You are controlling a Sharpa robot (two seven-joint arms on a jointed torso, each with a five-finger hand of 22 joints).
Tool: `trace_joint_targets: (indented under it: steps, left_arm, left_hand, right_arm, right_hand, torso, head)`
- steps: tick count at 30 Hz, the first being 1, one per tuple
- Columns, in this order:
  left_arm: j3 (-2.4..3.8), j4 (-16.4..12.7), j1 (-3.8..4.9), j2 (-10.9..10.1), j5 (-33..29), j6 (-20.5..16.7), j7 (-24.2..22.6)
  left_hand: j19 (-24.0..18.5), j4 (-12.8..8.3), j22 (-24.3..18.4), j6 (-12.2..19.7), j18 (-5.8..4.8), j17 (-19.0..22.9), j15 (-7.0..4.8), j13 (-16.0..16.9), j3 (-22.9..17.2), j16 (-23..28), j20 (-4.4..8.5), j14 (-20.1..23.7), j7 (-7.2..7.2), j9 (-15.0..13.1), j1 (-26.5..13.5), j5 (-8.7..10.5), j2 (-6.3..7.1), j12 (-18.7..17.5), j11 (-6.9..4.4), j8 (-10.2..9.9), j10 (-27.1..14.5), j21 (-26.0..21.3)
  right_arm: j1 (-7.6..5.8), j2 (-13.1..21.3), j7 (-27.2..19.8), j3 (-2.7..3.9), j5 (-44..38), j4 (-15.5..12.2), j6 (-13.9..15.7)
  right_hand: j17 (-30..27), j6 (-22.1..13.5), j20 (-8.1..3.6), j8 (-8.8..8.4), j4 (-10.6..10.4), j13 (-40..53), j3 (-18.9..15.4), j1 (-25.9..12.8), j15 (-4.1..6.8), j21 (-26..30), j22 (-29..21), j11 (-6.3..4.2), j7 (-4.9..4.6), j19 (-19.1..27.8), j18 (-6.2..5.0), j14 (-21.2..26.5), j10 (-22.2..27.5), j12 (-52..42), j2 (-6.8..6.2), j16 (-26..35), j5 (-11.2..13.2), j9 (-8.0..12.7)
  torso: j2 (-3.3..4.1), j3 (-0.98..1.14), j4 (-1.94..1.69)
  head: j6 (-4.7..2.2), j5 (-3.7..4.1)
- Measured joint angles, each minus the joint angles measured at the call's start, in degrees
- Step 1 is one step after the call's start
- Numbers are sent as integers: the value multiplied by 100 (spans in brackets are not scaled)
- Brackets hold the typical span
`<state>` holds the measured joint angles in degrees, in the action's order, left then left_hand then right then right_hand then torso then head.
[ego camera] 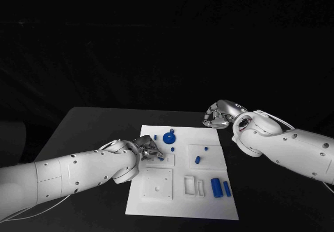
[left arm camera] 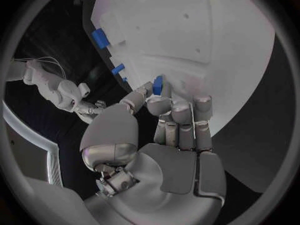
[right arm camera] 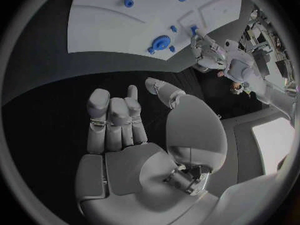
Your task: Assemble the parts on the task board
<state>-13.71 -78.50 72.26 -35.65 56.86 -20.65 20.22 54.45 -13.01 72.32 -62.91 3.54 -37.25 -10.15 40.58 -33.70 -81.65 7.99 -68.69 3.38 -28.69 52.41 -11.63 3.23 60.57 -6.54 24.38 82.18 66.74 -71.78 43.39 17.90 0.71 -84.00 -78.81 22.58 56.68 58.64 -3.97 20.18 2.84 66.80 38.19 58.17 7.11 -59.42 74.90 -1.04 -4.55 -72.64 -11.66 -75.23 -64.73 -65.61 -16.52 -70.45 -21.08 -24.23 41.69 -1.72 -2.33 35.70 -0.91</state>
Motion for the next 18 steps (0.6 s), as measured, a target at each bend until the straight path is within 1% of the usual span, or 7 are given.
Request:
trace_joint_targets:
  steps: [2, 3, 6, 9, 15, 16, 18]
  left_arm:
    - [0, 10, 0, 2, 25, 8, 4]
    - [0, 15, 0, 2, 34, 11, 7]
    - [0, 21, 0, 3, 62, 17, 15]
    - [0, 27, -1, 5, 82, 21, 23]
    - [0, 26, -1, 4, 111, 53, 43]
    - [0, 24, -1, 3, 115, 61, 46]
    - [0, 20, -2, 1, 122, 80, 50]
  left_hand:
    - [0, 0, -7, -3, 86, 2, -1, -1, 0, 0, 0, -1, -3, 0, -1, 61, 1, 0, 0, 4, 0, 0]
    - [0, 1, -7, -5, 93, 2, -2, -1, 1, 0, 0, -2, -5, 0, -2, 61, 1, 0, 0, 5, 0, 0]
    - [0, -8, -15, -19, 92, 9, -10, -8, 14, -23, 0, -9, -19, 0, 4, 83, 57, 0, -1, 9, 1, 0]
    - [0, -14, -16, -40, 92, 9, -13, -8, 27, -23, 0, -9, -40, -1, -18, 104, 79, 0, -2, 10, 1, 0]
    - [0, -14, -48, -92, 93, 35, -70, -26, 28, -23, 0, -33, -92, -3, 50, 101, 240, 0, -18, 9, -15, 26]
    - [0, -14, -56, -115, 92, 39, -74, -29, 28, -23, 0, -32, -115, -42, 61, 67, 263, 8, -25, 9, -22, 34]
    - [0, -17, -80, -123, 92, 55, -93, -40, 25, -48, 0, -48, -123, -42, 104, -144, 322, 39, -27, 9, -24, 67]
  right_arm:
    - [0, 0, 0, 0, 0, 0, 0]
    - [0, 1, 0, 0, 0, -1, 0]
    - [0, 4, 0, 0, 1, -2, 0]
    - [0, 10, 0, 0, 1, -5, 0]
    - [0, 15, 0, 0, 1, -12, 0]
    - [0, 16, 0, 0, 1, -13, 0]
    - [0, 18, 1, 0, 2, -12, 0]
  right_hand:
    - [0, -8, 0, 0, 0, 0, 0, 0, 0, 0, 0, 0, -8, 0, 0, 0, 0, 0, 0, 0, 0, 0]
    - [0, -8, 0, 0, 0, 0, 0, 0, 0, 0, 0, 0, -8, 0, 0, 0, 0, 0, 0, 0, 0, 0]
    - [0, -8, 0, 0, 0, 0, 0, 0, 0, 0, 0, 0, -8, 0, 0, 0, 0, 0, 0, 0, 0, 0]
    - [0, -8, 0, 0, 0, 0, 0, 0, 0, 0, 0, 0, -8, 0, 0, 0, 0, 0, 0, 0, 0, 0]
    - [0, -8, 1, 0, 0, 0, 0, 0, 0, 0, 0, 0, -8, 0, 0, 0, -1, 0, 0, 0, 0, 0]
    - [0, -8, 0, 0, -2, 0, -2, 0, 0, 0, 0, 0, -8, 0, 0, 0, -1, 0, 0, 0, 0, 0]
    - [0, -8, 1, 0, -16, 0, -16, 0, 0, 0, 0, 1, -8, 0, 0, 0, -1, 0, 0, 0, -22, 0]
  torso:
    - [0, 0, 1]
    - [0, 0, 2]
    - [0, 1, 3]
    - [0, 2, 4]
    - [1, 2, 3]
    - [1, 2, 3]
    - [1, 1, 3]
  head:
    - [3, -1]
    - [3, -1]
    - [7, -1]
    - [11, -1]
    - [16, 7]
    - [18, 7]
    - [19, 7]
